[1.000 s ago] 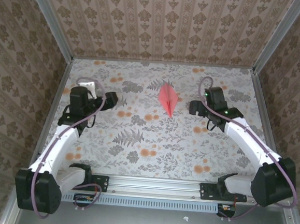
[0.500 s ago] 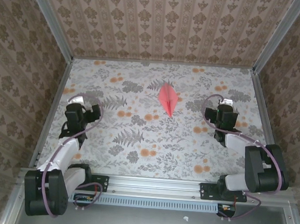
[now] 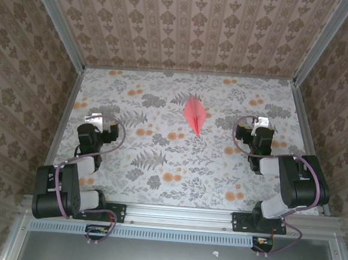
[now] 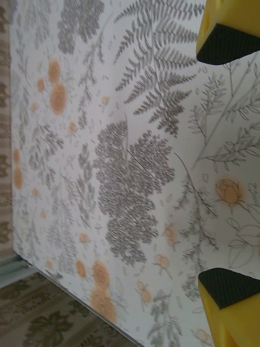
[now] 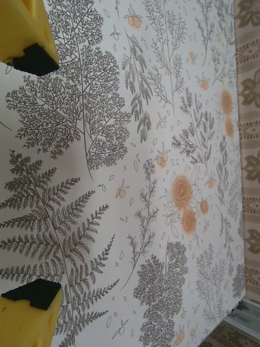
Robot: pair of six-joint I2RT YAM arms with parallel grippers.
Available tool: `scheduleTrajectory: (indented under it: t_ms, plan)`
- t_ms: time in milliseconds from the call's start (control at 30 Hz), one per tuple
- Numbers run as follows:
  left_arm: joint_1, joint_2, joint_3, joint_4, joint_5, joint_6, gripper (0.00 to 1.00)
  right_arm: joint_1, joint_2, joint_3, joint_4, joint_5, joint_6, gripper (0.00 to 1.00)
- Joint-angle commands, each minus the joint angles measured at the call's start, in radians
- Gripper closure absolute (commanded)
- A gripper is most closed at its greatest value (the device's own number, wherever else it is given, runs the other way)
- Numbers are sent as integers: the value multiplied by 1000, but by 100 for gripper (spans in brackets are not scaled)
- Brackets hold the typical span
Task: Fold a paper plane with a square sheet of paper (fold left side to right side)
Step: Reset both arms
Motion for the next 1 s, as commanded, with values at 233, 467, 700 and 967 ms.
scheduleTrajectory:
  t_ms: [233, 467, 700, 967]
  plan:
    - [-70, 225, 16, 336, 55, 42, 0, -3, -3, 16, 41, -27, 1, 0]
    - [-78, 268, 134, 169, -37, 16, 0, -2, -4, 15, 42, -26, 0, 0]
    - [-95, 274, 137, 158, -73, 29, 0, 0, -3, 15, 42, -25, -1, 0]
    - [-99, 272, 136, 158, -76, 31, 0, 1, -5, 14, 42, -23, -3, 0]
